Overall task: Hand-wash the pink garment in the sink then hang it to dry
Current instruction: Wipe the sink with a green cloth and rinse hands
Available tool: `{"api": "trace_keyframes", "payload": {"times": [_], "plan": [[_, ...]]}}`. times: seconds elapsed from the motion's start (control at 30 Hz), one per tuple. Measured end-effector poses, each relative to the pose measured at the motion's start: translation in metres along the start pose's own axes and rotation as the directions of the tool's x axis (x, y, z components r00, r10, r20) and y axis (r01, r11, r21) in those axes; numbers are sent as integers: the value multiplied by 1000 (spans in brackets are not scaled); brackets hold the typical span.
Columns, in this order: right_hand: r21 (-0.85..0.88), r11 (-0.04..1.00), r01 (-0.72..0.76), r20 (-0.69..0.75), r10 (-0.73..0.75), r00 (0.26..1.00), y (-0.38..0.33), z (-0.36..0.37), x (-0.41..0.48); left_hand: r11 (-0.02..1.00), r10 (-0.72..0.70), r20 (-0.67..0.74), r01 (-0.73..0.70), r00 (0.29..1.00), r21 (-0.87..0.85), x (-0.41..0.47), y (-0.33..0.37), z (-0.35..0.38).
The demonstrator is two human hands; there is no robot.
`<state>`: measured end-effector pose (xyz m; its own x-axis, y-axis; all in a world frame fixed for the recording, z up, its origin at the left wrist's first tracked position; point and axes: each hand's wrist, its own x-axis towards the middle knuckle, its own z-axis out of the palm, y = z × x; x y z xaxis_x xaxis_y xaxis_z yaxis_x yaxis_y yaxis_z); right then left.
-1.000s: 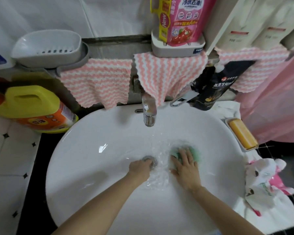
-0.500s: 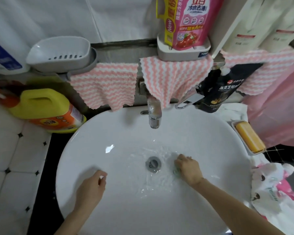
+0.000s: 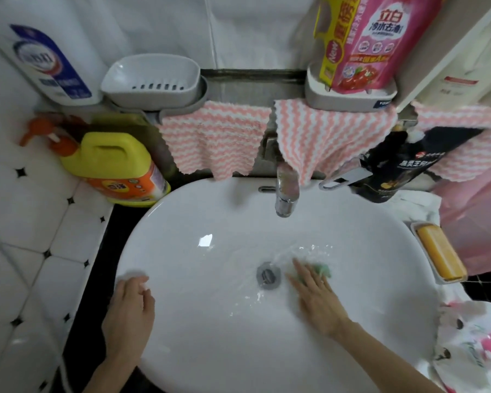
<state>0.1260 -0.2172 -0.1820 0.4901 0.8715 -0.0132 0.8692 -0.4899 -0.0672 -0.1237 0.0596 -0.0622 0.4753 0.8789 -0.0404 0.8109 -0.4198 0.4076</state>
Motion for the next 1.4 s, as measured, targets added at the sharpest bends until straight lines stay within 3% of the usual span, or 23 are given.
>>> {"api": "trace_keyframes", "payload": {"times": [0.03, 0.1, 0.13, 0.23, 0.33, 0.37, 0.53, 0.6, 0.67, 0.73, 0.83, 0.9, 0.93, 1.0, 1.1, 1.17, 1.4], "plan": [[21, 999, -34, 9, 34, 999, 3, -2, 5, 1000, 6, -30, -6, 1000, 14, -1, 1, -2], [97, 958, -271, -8, 273, 962, 6, -7, 18, 999, 22, -98, -18, 995, 40, -2, 0, -5], [81, 952, -294, -15, 296, 955, 5, -9, 23, 998, 22, -128, -15, 992, 57, -2, -2, -7], [18, 988, -154, -20, 154, 988, 4, -5, 40, 985, 40, -168, -11, 985, 170, 2, -16, -12], [275, 861, -428, -7, 447, 895, -3, -11, 75, 970, -51, -126, 79, 991, 230, 3, -28, -14], [338, 819, -463, 23, 485, 874, -10, -14, 89, 964, -65, -96, 87, 993, 250, 3, -32, -13], [567, 723, -394, 41, 453, 891, -79, -22, 148, 941, -12, -29, 21, 1000, 337, 2, -43, -12], [610, 744, -273, 25, 327, 945, -112, -22, 155, 952, -18, -21, 24, 1000, 306, 3, -43, -13], [594, 797, -111, 42, 108, 993, -139, -17, 149, 970, -58, -14, 60, 998, 235, 4, -42, -13], [537, 842, 51, 32, -81, 996, -153, -14, 133, 982, -91, -6, 91, 996, 167, 6, -40, -14], [299, 922, 246, -89, -230, 969, -144, 0, 113, 989, -98, 12, 96, 995, 115, 6, -39, -16], [280, 948, 154, -124, -124, 985, -124, 1, 119, 990, -112, 15, 110, 994, 87, 7, -40, -19], [350, 936, 23, -85, 7, 996, -115, -3, 126, 990, -119, 22, 117, 993, 80, 7, -41, -20], [473, 834, -285, 55, 294, 954, -105, -14, 153, 992, -101, 37, 98, 994, 77, 7, -41, -20], [591, 702, -397, 41, 466, 884, -119, -37, 201, 994, -75, 36, 72, 997, 84, 8, -42, -20], [662, 670, -336, 1, 448, 894, -143, -47, 227, 994, -81, 42, 78, 996, 71, 9, -41, -22], [737, 673, -65, 21, 73, 997, -230, -46, 215, 992, -124, 101, 120, 987, 44, 11, -41, -24]]}}
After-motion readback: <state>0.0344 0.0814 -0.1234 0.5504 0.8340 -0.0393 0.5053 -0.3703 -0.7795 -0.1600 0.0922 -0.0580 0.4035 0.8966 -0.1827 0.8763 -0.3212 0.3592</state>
